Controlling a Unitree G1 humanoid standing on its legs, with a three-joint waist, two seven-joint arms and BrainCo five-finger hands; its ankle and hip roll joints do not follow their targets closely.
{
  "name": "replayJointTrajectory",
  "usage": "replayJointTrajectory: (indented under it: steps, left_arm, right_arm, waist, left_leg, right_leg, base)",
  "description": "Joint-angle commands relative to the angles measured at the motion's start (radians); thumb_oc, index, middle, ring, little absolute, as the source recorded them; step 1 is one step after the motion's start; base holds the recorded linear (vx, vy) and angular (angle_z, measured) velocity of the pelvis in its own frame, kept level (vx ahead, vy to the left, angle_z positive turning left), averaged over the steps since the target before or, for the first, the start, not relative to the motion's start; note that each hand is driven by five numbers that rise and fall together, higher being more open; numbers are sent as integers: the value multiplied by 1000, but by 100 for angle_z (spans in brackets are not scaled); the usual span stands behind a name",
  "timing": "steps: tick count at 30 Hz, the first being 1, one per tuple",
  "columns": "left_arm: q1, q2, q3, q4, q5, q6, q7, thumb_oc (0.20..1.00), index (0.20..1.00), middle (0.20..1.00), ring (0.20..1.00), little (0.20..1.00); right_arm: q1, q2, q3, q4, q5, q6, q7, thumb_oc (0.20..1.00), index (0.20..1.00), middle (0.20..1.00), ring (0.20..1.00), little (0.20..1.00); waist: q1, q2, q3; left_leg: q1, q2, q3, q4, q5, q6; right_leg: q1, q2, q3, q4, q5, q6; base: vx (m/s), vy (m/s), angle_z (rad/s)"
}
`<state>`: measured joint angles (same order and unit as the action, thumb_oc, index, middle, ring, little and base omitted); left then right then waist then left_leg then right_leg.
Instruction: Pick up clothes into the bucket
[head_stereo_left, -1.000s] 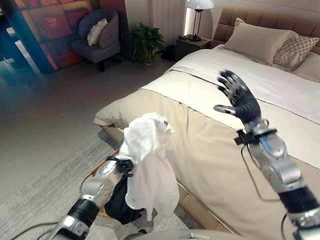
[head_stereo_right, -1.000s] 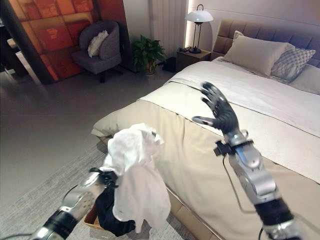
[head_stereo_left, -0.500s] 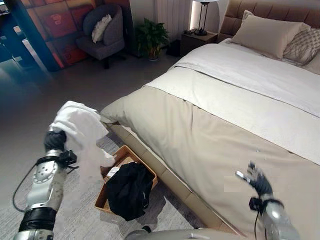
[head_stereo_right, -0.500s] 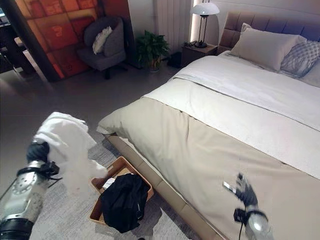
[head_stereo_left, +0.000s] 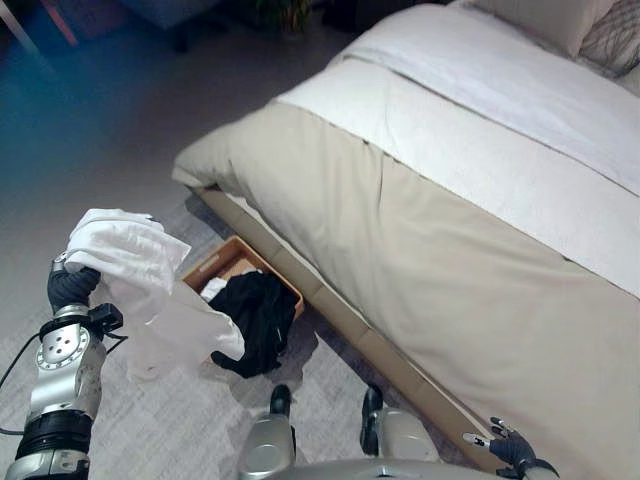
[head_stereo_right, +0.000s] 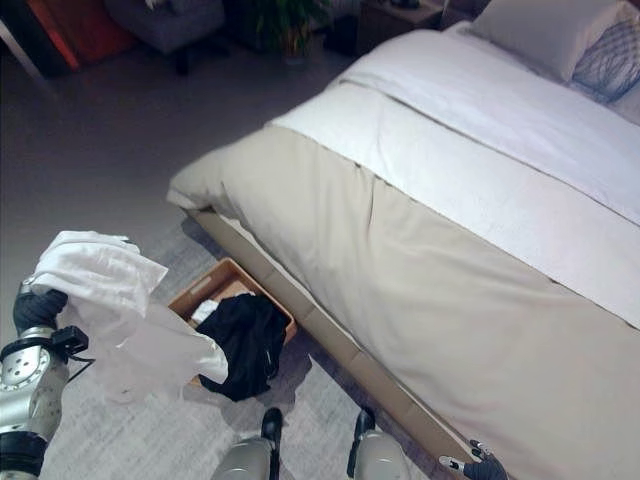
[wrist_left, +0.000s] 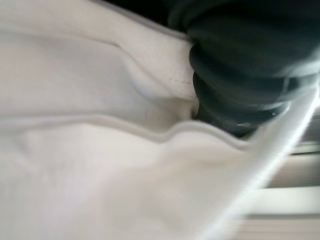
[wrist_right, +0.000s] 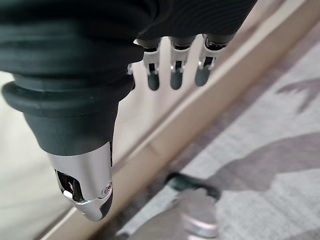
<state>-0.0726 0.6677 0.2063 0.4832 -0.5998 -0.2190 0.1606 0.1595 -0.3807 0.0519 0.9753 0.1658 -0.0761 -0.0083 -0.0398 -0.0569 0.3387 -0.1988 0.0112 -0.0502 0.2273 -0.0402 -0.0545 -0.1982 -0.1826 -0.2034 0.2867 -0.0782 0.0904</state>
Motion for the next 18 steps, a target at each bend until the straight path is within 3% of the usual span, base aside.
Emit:
replayJointTrajectory:
  steps: [1, 9, 15, 18]
  left_arm:
    - [-121, 63, 15, -27, 29, -89, 77, 200, 200, 200, 200, 200]
    - [-210, 53, -47, 6, -16, -123, 156, 200, 200, 200, 200, 200]
    - [-298, 92, -86, 49, -20, -139, 203, 200, 200, 200, 200, 200]
    - [-336, 135, -83, 55, -18, -153, 230, 200, 200, 200, 200, 200]
  right_arm:
    - [-53, -35, 47, -24, -4, -20, -34, 1000, 1000, 1000, 1000, 1000]
    - [-103, -32, 59, -60, 54, -54, -103, 1000, 1000, 1000, 1000, 1000]
    - [-127, -36, 58, -91, 100, -85, -149, 1000, 1000, 1000, 1000, 1000]
    - [-122, -28, 66, -96, 112, -96, -157, 1000, 1000, 1000, 1000, 1000]
  waist:
    - [-17, 4, 45]
    - [-21, -40, 156]
    - [-34, -71, 181]
    - [-40, -85, 181]
  left_leg:
    - [-74, -7, 32, 116, -34, 16]
    - [-298, -1, 42, 300, -88, 33]
    - [-438, 8, 48, 388, -123, 44]
    - [-448, 11, 50, 387, -130, 47]
  right_leg:
    - [-1, 9, 69, 5, 13, 12]
    - [-199, -14, 91, 103, 19, 30]
    - [-321, -8, 98, 126, 30, 46]
    - [-325, 0, 103, 101, 45, 55]
  base:
    - [-91, 159, -12]
    - [-87, 99, -8]
    - [-23, 62, -8]
    - [80, 59, -12]
